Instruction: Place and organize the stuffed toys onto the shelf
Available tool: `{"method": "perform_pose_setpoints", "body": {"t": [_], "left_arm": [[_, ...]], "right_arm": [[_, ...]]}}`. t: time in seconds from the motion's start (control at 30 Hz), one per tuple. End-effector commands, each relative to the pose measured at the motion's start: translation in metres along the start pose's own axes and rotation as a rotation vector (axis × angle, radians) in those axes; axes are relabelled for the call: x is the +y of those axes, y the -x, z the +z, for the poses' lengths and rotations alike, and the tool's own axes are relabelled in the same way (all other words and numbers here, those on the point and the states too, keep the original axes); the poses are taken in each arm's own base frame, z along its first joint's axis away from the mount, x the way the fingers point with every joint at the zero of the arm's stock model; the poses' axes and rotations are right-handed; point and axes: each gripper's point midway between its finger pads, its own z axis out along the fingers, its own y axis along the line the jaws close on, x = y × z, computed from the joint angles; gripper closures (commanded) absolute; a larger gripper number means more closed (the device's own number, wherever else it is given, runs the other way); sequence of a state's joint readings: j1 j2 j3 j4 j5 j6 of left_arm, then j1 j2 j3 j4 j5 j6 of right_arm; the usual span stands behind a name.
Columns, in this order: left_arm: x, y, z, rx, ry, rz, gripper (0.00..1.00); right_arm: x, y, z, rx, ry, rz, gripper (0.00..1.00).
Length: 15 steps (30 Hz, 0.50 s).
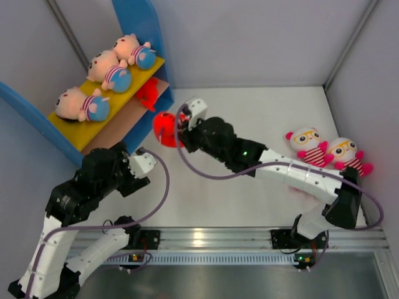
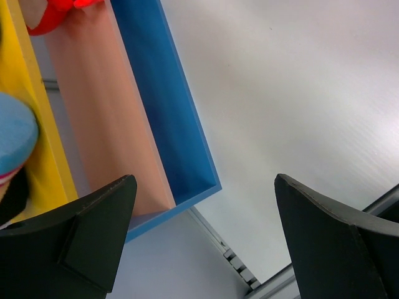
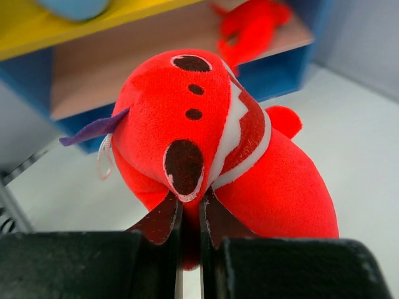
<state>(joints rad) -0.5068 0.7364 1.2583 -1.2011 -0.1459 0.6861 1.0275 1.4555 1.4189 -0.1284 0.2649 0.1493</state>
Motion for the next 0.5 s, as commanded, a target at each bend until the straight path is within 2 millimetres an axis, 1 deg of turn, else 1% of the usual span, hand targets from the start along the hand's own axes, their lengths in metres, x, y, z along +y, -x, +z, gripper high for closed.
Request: {"method": "perform_pose_setpoints", "body": {"t": [0.0, 0.03, 0.07, 0.1, 0.13, 0.17, 0.2, 0.23, 0.3, 0.33, 0.37, 0.47], "left_arm": [[-0.012, -0.006, -0.005, -0.035, -0.013, -0.016, 0.02], [-0.012, -0.006, -0.008, -0.047, -0.006, -0.02, 0.02], [-0.011, -0.006, -0.012, -0.064, 0.009, -0.027, 0.02], [-0.012, -0.007, -0.013, -0.071, 0.008, -0.03, 0.02], [-0.012, -0.008, -0.014, -0.073, 0.011, -0.029, 0.02], [-0.012, -0.009, -0.017, -0.084, 0.022, -0.035, 0.02], [-0.016, -0.01, -0.014, -0.088, 0.011, -0.029, 0.02], [-0.017, -0.01, -0.014, -0.097, 0.009, -0.023, 0.02], [-0.017, -0.01, -0.01, -0.111, 0.026, -0.032, 0.02], [-0.015, -0.01, -0.009, -0.112, 0.043, -0.043, 0.02], [-0.012, -0.007, -0.008, -0.124, 0.059, -0.052, 0.02], [-0.007, -0.004, -0.007, -0.13, 0.083, -0.066, 0.02]], "right_arm": [[0.067, -0.002, 0.01, -0.031, 0.099, 0.098, 1.0], [0.088, 0.004, 0.008, -0.035, 0.16, 0.11, 1.0], [0.095, 0.004, 0.009, -0.03, 0.182, 0.116, 1.0], [0.103, 0.003, 0.013, -0.035, 0.199, 0.132, 1.0], [0.113, 0.003, 0.013, -0.038, 0.223, 0.134, 1.0], [0.116, 0.002, 0.015, -0.035, 0.223, 0.133, 1.0], [0.122, -0.008, 0.022, -0.012, 0.223, 0.133, 1.0], [0.127, -0.004, 0.021, -0.006, 0.219, 0.132, 1.0], [0.132, -0.008, 0.025, 0.008, 0.206, 0.124, 1.0], [0.138, -0.015, 0.027, 0.022, 0.2, 0.117, 1.0], [0.142, -0.015, 0.027, 0.024, 0.205, 0.125, 1.0], [0.146, -0.022, 0.03, 0.035, 0.206, 0.133, 1.0]]}}
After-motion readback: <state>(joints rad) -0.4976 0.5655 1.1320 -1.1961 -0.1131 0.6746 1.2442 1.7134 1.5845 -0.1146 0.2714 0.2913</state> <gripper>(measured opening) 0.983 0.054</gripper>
